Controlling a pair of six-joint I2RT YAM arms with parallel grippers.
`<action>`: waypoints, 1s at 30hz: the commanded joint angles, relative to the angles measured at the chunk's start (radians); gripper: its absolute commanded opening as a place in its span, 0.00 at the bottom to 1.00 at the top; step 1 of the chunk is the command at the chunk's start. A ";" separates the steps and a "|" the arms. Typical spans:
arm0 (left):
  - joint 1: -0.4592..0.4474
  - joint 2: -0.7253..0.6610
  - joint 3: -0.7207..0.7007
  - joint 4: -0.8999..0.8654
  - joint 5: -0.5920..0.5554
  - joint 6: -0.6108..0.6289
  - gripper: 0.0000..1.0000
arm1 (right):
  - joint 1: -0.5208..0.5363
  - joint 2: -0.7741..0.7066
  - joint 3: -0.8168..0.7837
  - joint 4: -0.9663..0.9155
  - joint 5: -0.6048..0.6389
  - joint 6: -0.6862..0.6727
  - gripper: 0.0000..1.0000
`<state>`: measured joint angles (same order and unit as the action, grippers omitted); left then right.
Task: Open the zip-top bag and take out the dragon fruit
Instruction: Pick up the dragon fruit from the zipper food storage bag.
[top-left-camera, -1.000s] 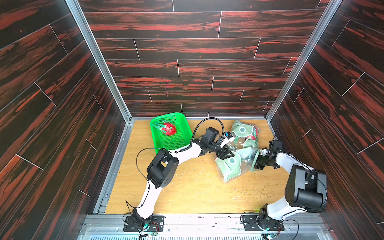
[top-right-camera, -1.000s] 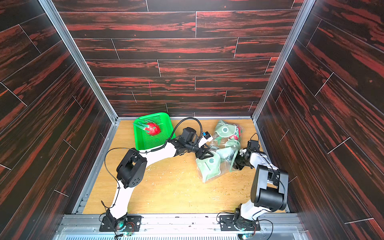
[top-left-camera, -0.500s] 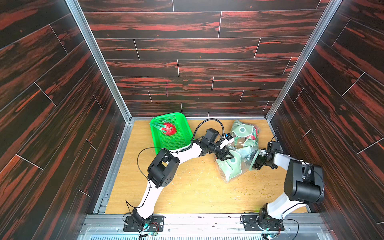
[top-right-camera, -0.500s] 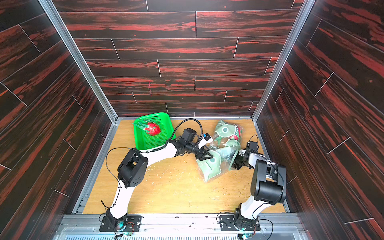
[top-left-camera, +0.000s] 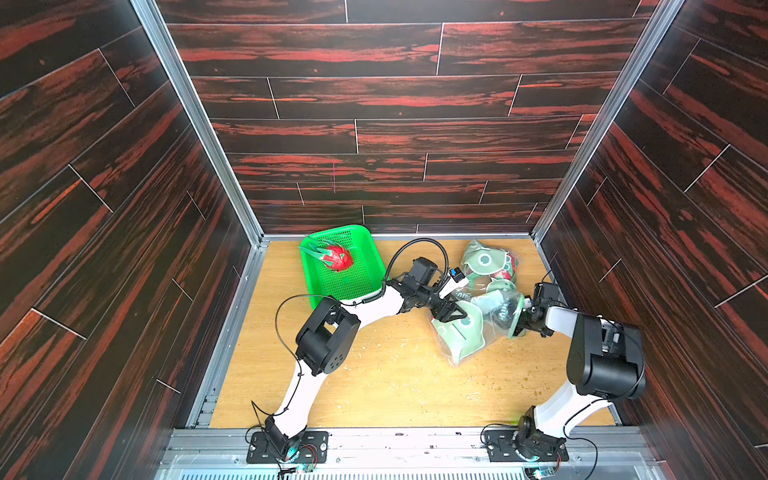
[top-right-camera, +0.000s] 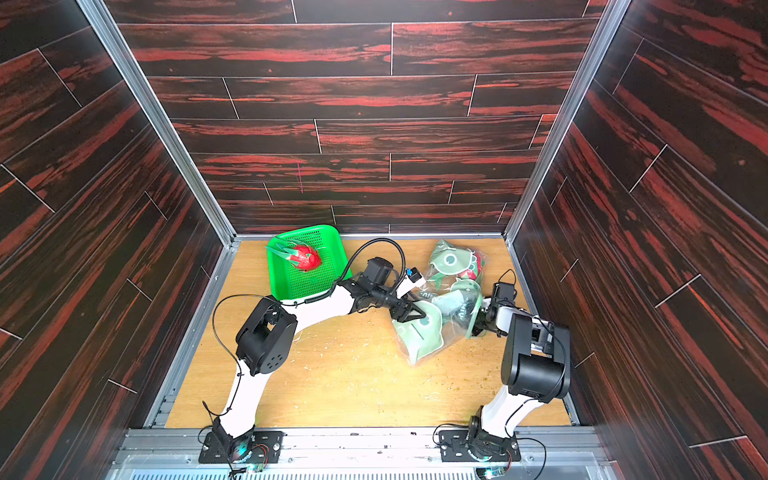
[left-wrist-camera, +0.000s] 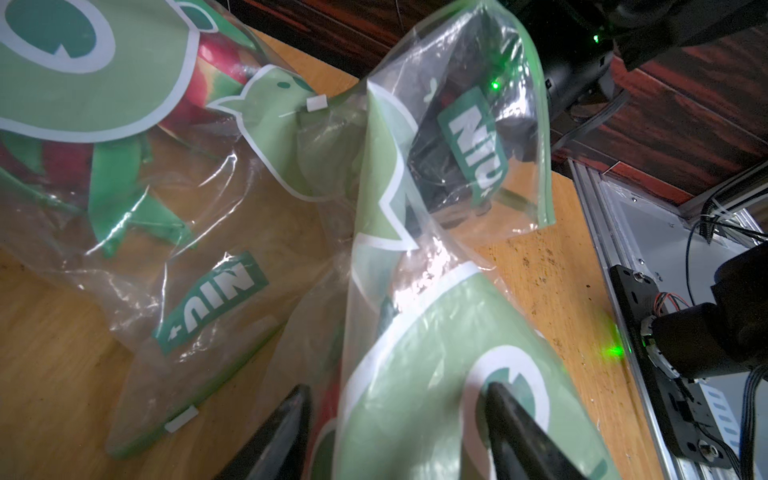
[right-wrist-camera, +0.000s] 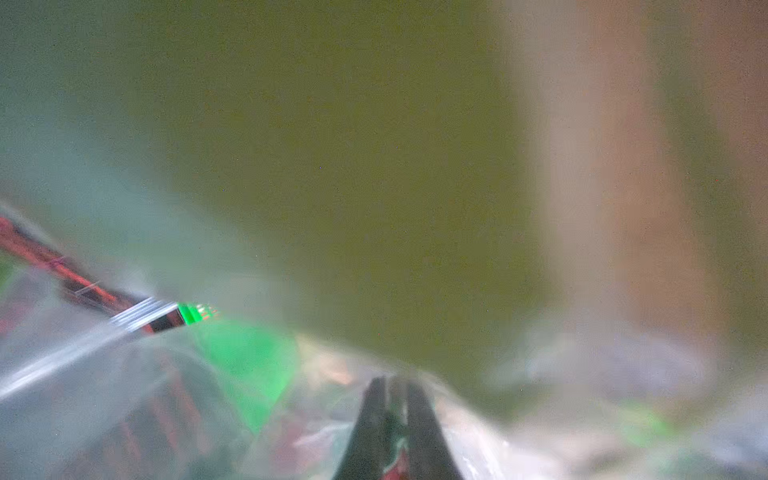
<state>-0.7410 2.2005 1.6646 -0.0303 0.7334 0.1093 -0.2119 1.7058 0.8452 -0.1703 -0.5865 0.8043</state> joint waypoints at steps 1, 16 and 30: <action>-0.004 -0.019 0.003 -0.005 0.016 0.016 0.68 | 0.001 -0.002 0.004 -0.032 0.009 -0.017 0.04; 0.026 -0.194 -0.197 0.212 -0.060 -0.241 0.81 | 0.091 -0.253 0.157 -0.307 0.084 -0.075 0.00; 0.032 -0.279 -0.368 0.340 -0.080 -0.385 0.94 | 0.281 -0.349 0.552 -0.619 0.196 -0.163 0.00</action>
<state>-0.7063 1.9308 1.3159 0.2367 0.6434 -0.2352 0.0505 1.3846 1.3231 -0.7113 -0.3820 0.6682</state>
